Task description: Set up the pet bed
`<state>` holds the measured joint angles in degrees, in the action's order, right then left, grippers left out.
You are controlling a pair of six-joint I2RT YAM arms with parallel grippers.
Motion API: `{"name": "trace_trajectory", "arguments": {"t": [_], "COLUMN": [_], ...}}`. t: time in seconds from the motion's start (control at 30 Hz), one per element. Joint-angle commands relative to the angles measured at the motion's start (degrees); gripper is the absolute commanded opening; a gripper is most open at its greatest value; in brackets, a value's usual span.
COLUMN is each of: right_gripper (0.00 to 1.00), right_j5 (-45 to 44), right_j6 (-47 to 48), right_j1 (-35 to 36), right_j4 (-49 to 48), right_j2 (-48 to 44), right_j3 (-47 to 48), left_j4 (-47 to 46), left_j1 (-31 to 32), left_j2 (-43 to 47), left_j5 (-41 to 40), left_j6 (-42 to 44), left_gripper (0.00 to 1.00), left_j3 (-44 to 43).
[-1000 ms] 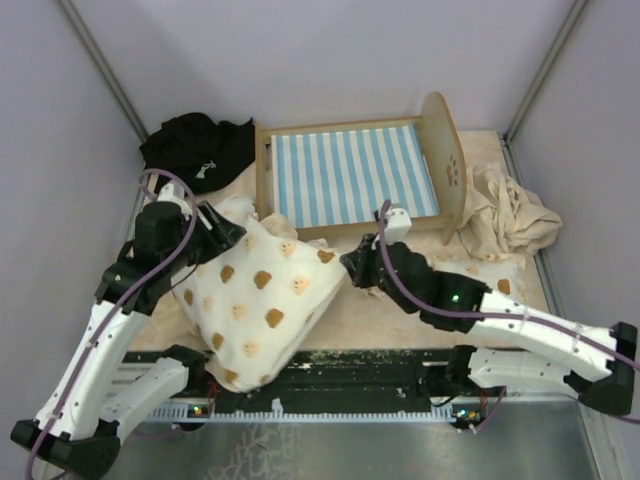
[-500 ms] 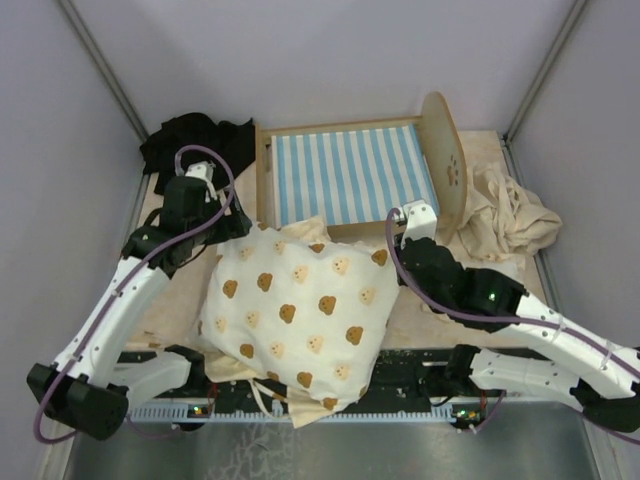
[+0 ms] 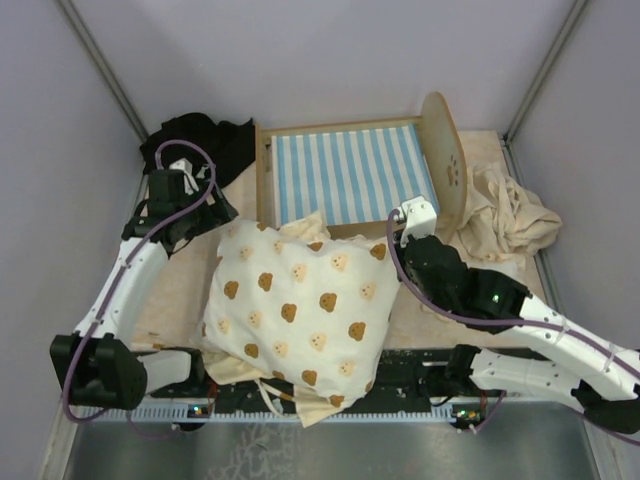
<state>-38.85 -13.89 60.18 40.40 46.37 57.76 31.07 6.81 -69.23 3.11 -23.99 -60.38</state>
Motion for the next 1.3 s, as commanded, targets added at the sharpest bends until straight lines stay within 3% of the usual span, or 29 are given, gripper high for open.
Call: {"name": "trace_trajectory", "arguments": {"t": [0.0,0.23,0.27,0.4,0.47,0.57,0.83,1.0,1.27], "right_gripper": [0.0,0.0,0.0,0.0,0.0,0.0,0.0,0.0,0.0], "right_j5": [-0.58,1.7,1.29,-4.63,-8.14,-10.45,-7.83,-9.21,-5.14], "right_j6": [1.65,2.15,2.17,2.37,3.66,7.22,19.52,27.45,34.08], "right_j1": [-0.33,-0.3,-0.33,-0.33,-0.33,-0.32,-0.31,-0.32,-0.31], "right_j4": [-4.99,-6.88,-7.18,-7.2,-7.5,-10.53,-17.26,-18.63,-24.08], "right_j2": [-1.54,-1.37,-1.37,-1.46,-2.18,-4.78,-10.47,-9.37,-9.89], "right_j3": [0.63,-0.41,-0.54,0.24,2.23,6.07,11.48,20.81,27.32], "left_j4": [-5.11,-15.25,-15.21,-10.71,-9.24,-10.35,-24.58,-36.24,-44.1], "left_j1": [-3.78,-11.88,-12.1,-12.88,-13.0,-13.0,-12.7,-12.5,-12.41], "left_j2": [-2.01,-6.55,-7.45,-8.15,-5.66,1.13,18.58,21.05,20.7], "left_j5": [10.48,31.11,33.45,37.65,38.9,40.38,45.02,47.92,47.22], "left_j6": [-1.22,-7.81,-7.83,-6.87,-6.27,-8.32,-20.75,-32.3,-38.49], "left_gripper": [0.92,0.85,0.77,0.2,0.01,0.0,0.0,0.0,0.0], "left_j3": [3.06,9.16,8.73,5.1,3.32,1.8,-0.48,-1.56,-8.79]}}
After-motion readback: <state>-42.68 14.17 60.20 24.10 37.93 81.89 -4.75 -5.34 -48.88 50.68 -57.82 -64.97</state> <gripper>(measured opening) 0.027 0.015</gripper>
